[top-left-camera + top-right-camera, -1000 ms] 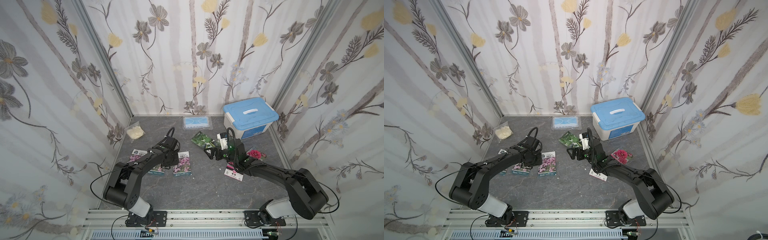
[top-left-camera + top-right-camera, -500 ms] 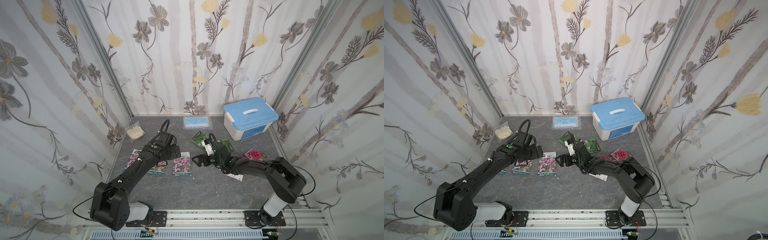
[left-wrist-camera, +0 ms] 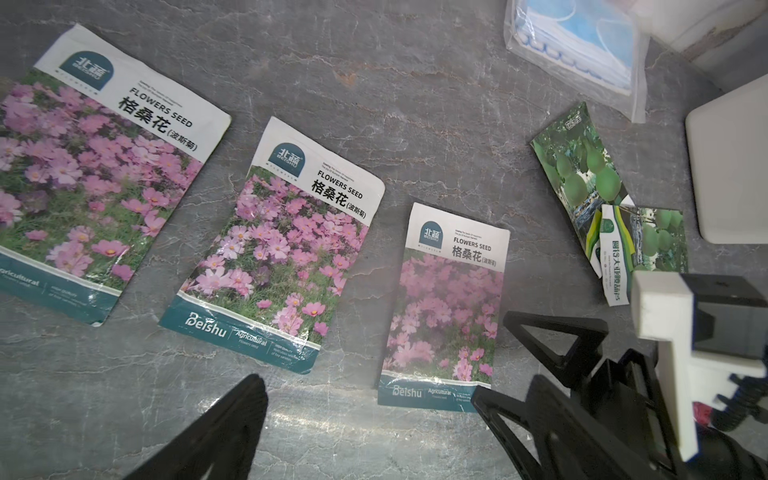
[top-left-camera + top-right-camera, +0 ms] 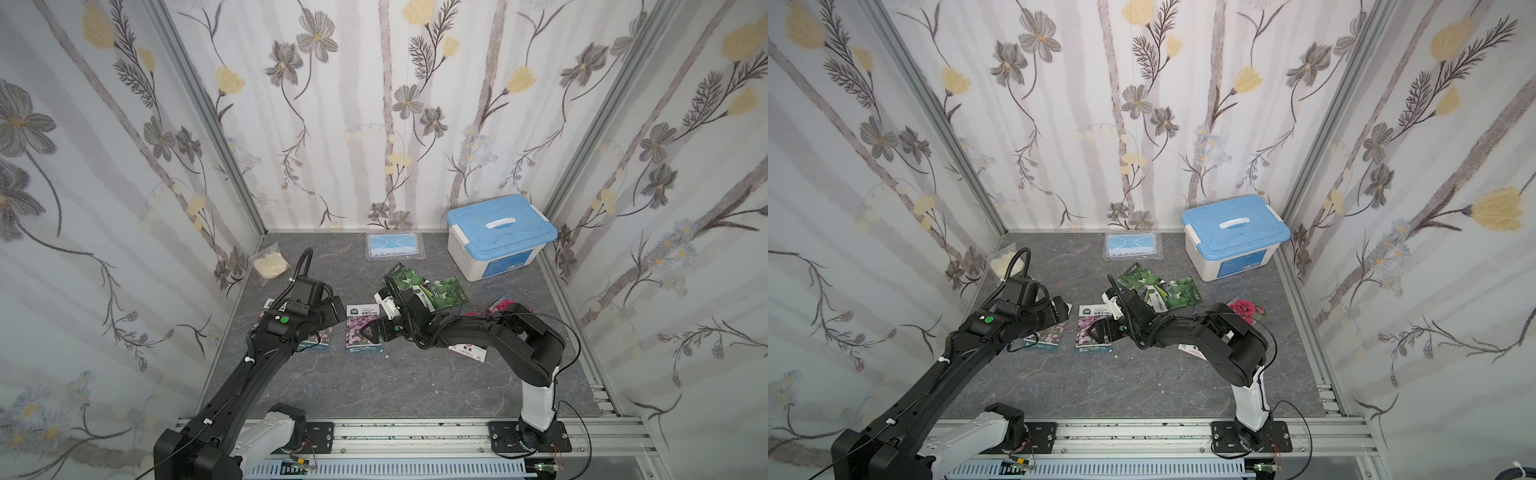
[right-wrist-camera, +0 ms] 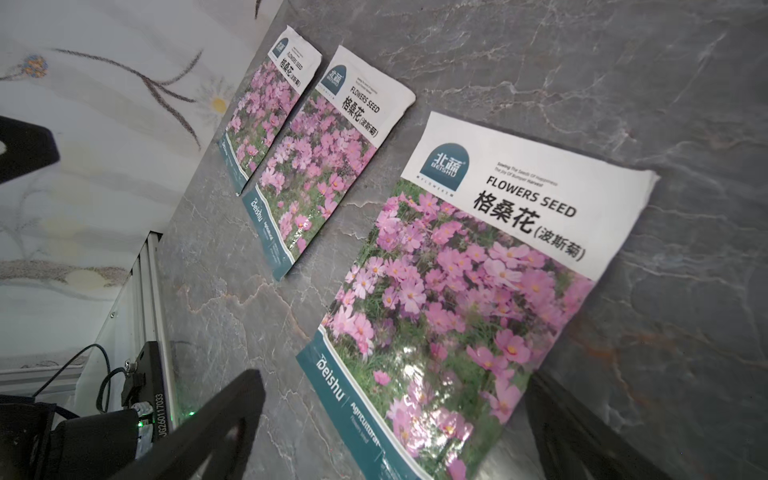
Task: Arrange the seed packets in a row
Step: Adjust the seed packet at the center of the board.
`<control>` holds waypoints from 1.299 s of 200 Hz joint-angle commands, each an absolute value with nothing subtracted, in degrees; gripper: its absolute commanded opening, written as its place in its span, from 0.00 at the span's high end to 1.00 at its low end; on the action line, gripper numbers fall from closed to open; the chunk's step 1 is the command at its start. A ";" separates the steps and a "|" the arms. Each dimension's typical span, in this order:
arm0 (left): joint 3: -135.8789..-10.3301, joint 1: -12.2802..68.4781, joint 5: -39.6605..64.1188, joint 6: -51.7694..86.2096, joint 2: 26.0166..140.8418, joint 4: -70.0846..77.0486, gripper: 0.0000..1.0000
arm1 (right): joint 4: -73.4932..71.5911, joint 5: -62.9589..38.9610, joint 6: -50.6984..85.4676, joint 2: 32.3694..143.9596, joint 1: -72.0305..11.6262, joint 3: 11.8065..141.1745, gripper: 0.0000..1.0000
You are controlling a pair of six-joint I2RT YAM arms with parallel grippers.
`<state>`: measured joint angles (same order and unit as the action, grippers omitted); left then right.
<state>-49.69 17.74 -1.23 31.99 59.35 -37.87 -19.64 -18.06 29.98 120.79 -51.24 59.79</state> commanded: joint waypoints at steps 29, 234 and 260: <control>-49.05 16.52 -0.31 32.65 57.54 -38.43 0.00 | -19.18 -18.20 30.63 122.88 -51.92 60.97 0.01; -48.42 15.44 -0.18 33.11 55.70 -38.89 0.00 | -18.81 -18.17 32.06 118.31 -58.96 55.25 0.01; -48.47 15.40 -0.18 33.10 55.55 -39.11 0.00 | -17.97 -18.11 31.69 119.35 -59.77 56.98 0.01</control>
